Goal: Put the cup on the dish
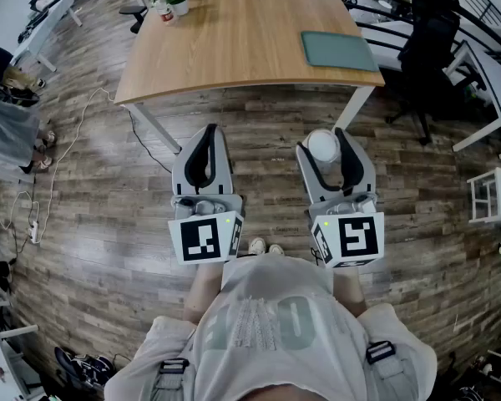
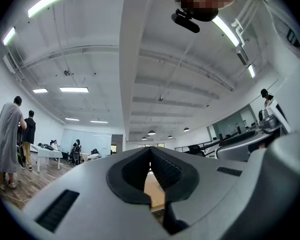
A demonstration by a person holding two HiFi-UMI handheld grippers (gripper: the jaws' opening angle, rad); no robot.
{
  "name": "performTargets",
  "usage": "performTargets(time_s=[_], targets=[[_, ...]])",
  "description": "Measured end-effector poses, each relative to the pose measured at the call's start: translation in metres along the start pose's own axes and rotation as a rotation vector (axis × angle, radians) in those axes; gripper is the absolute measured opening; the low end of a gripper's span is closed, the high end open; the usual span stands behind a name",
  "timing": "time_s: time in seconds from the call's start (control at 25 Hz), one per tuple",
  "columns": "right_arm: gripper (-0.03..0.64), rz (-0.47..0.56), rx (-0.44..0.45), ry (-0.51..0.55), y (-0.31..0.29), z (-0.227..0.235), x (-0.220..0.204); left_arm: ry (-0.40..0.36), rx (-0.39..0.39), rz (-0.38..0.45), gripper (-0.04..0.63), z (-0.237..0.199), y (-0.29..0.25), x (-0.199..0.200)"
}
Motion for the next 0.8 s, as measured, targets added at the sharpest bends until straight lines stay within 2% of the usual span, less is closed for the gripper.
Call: performTargets(time_s=[0.2, 0.36, 0.56, 0.8], targets=[[0.275, 0.009, 0.002, -0.004, -0.004, -0.006, 0.000, -0.009, -0.004, 0.001, 0.008, -0.007, -0.002, -0.002], [0.275, 0.030, -0.001, 0.040, -0.006, -0.012, 0.005, -0.017, -0.006, -0.001, 0.008, -0.014, 0.000, -0.001], [0.275, 0.028, -0.005, -0.007, -0.015, -0.023, 0.003, -0.022, -0.003, 0.011, 0.008, -0.036, 0.001, -0.003], [0.275, 0.011, -0.019, 0.007, -0.026, -0.034, -0.009, -0.010, 0.004, 0.026, 0.008, -0.063, 0.006, -0.014]])
Point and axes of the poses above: the fingertips, and each gripper's own axes: y backward along the fingers, z to its right, x out of its top, the point moved 4 cm from there along y, backward along the fingers, and after that the axes turned 7 degrees about -x, right-handed, at the moved point
